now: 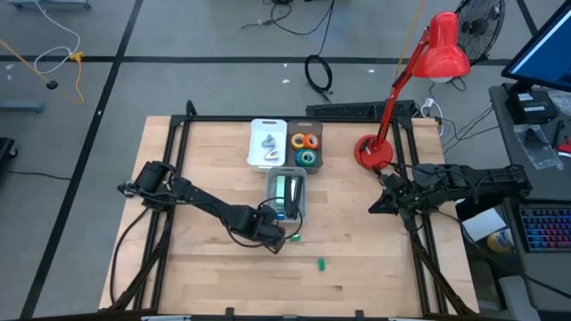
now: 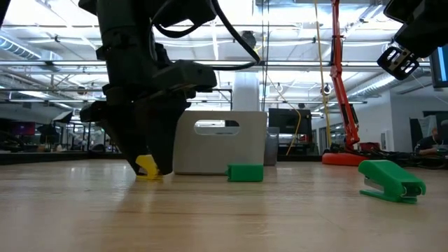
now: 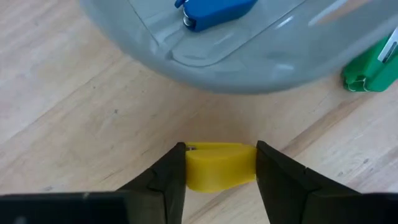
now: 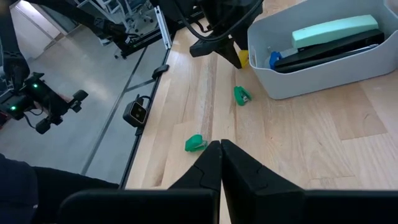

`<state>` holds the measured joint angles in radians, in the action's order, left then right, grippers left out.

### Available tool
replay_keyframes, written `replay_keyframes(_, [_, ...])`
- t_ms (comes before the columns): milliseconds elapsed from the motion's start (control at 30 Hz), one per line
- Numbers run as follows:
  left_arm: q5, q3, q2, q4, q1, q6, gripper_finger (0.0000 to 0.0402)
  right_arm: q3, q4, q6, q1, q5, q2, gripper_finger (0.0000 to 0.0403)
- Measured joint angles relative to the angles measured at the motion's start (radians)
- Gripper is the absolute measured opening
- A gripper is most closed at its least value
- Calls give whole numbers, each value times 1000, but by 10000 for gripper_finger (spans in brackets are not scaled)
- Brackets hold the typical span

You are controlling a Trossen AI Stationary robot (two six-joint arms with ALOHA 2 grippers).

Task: Pick and place Stapler, Stapler remover, tape
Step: Put the yellow stapler into the gray bin

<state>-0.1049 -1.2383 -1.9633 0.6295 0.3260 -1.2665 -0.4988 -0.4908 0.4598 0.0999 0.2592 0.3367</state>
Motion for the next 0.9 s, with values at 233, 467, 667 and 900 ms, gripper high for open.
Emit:
replay_keyframes(233, [1,-13,-1,13,0,-18,181,0,0,0,0,0,0,0])
replay_keyframes(467, [18,-68,-9,83,1,6,166,0,0,0,0,0,0,0])
replay_keyframes(667, [46,-76,6,95,3,-5,176,0,0,0,0,0,0,0])
replay_keyframes(900, [52,-77,66,118,5,-44,169,0,0,-4,0,0,0,0])
